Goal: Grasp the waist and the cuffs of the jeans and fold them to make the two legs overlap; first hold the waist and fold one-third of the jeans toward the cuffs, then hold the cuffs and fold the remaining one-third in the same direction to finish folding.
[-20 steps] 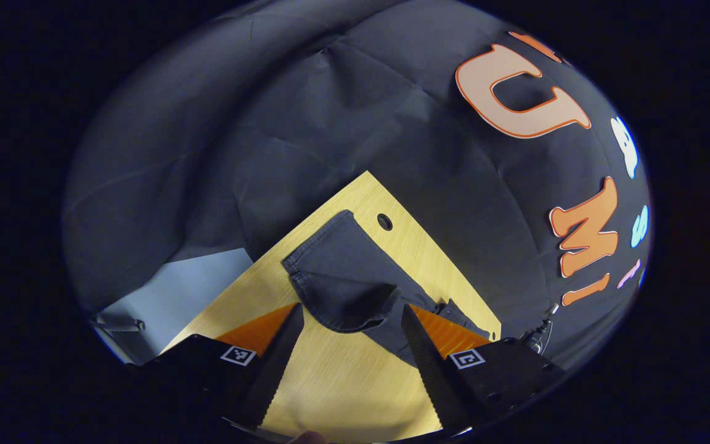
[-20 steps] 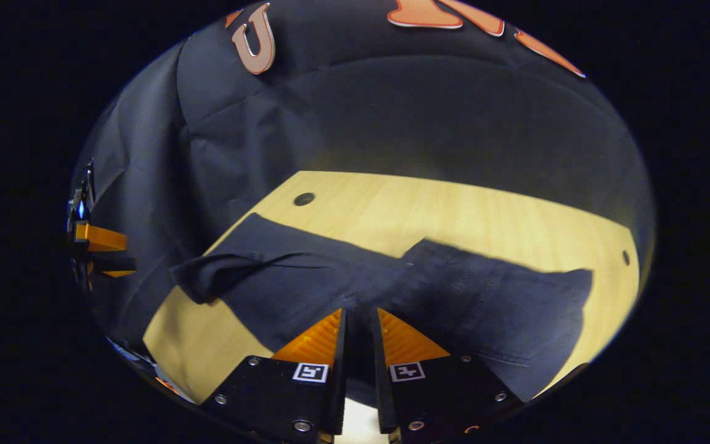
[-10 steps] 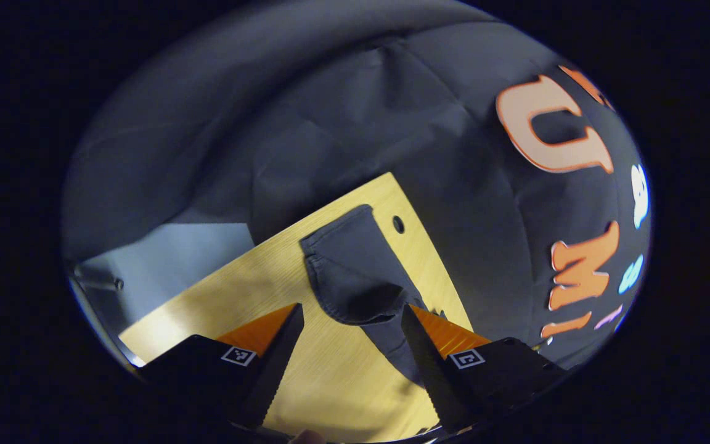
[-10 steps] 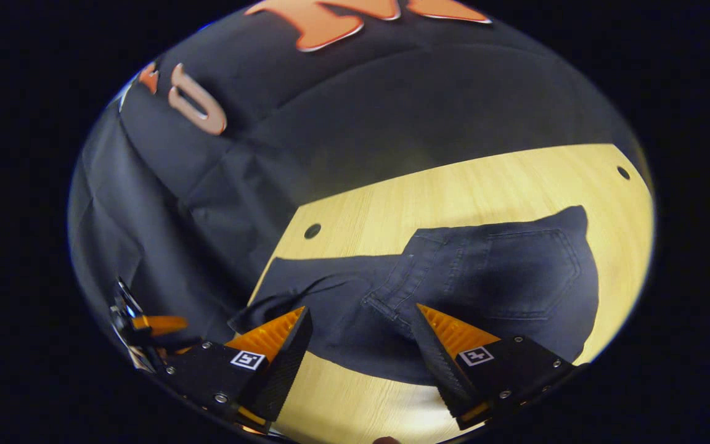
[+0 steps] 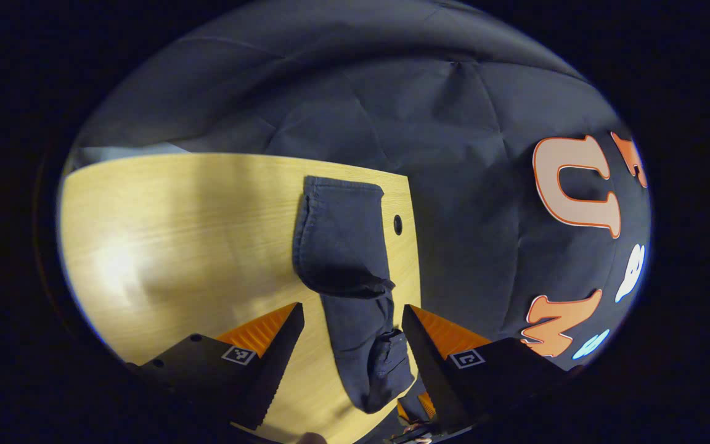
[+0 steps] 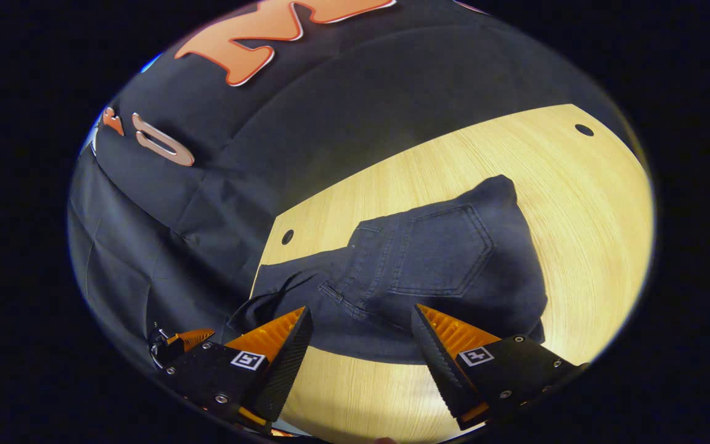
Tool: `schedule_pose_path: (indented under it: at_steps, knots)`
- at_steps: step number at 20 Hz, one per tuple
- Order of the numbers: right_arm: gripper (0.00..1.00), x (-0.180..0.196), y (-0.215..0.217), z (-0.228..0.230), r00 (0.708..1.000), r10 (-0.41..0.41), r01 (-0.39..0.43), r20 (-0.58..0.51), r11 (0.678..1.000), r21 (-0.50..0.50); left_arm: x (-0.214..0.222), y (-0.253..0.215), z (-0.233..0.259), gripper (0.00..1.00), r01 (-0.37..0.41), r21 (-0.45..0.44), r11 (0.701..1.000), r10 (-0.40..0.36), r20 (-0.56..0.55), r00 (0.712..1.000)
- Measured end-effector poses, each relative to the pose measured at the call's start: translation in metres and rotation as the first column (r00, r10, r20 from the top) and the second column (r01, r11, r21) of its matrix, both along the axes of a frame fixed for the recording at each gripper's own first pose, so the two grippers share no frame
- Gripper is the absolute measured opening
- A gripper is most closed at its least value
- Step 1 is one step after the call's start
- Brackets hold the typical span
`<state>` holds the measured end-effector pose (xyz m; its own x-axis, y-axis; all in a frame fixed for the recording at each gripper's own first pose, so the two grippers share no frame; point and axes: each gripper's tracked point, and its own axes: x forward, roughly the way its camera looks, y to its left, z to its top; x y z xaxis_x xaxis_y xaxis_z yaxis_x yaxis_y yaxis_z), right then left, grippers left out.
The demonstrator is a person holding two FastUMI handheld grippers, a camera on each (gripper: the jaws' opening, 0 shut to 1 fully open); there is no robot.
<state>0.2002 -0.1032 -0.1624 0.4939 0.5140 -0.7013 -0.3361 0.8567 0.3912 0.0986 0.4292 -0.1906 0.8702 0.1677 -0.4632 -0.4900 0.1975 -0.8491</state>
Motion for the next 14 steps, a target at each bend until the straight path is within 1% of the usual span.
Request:
schedule_pose_path:
  at_steps: [1, 3, 6, 8, 10, 11, 13, 14]
  knots:
    - [0.98, 0.003, -0.007, 0.001, 1.0, -0.009, 0.009, -0.006, 1.0, 0.007, 0.008, -0.004, 0.0, 0.98, -0.013, 0.001, 1.0, 0.013, 0.019, 1.0]
    - [0.98, 0.011, -0.017, 0.005, 0.999, -0.036, 0.037, -0.021, 0.999, 0.026, 0.023, -0.006, -0.009, 0.97, -0.038, 0.019, 0.999, 0.038, 0.022, 0.999]
    - [0.98, 0.022, -0.026, 0.01, 0.995, -0.087, 0.091, -0.046, 0.993, 0.072, 0.045, 0.005, -0.028, 0.98, -0.05, 0.032, 0.998, 0.05, 0.0, 0.999]
    - [0.98, 0.027, -0.029, 0.012, 0.992, -0.111, 0.116, -0.058, 0.989, 0.091, 0.055, 0.021, -0.045, 0.98, -0.08, 0.04, 0.996, 0.081, -0.044, 0.996]
    - [0.98, 0.033, -0.031, 0.012, 0.989, -0.133, 0.14, -0.072, 0.985, 0.101, 0.058, 0.034, -0.053, 0.98, -0.088, 0.03, 0.996, 0.09, -0.051, 0.995]
    - [0.98, 0.035, -0.031, 0.01, 0.987, -0.141, 0.149, -0.078, 0.983, 0.104, 0.058, 0.041, -0.054, 0.98, -0.1, 0.042, 0.994, 0.103, -0.052, 0.993]
    - [0.98, 0.037, -0.03, 0.007, 0.983, -0.155, 0.165, -0.094, 0.981, 0.104, 0.044, 0.068, -0.06, 0.94, -0.117, 0.088, 0.989, 0.126, -0.11, 0.986]
    - [0.98, 0.038, -0.03, 0.007, 0.982, -0.16, 0.17, -0.097, 0.98, 0.105, 0.047, 0.078, -0.059, 0.98, -0.124, 0.087, 0.988, 0.132, -0.092, 0.987]
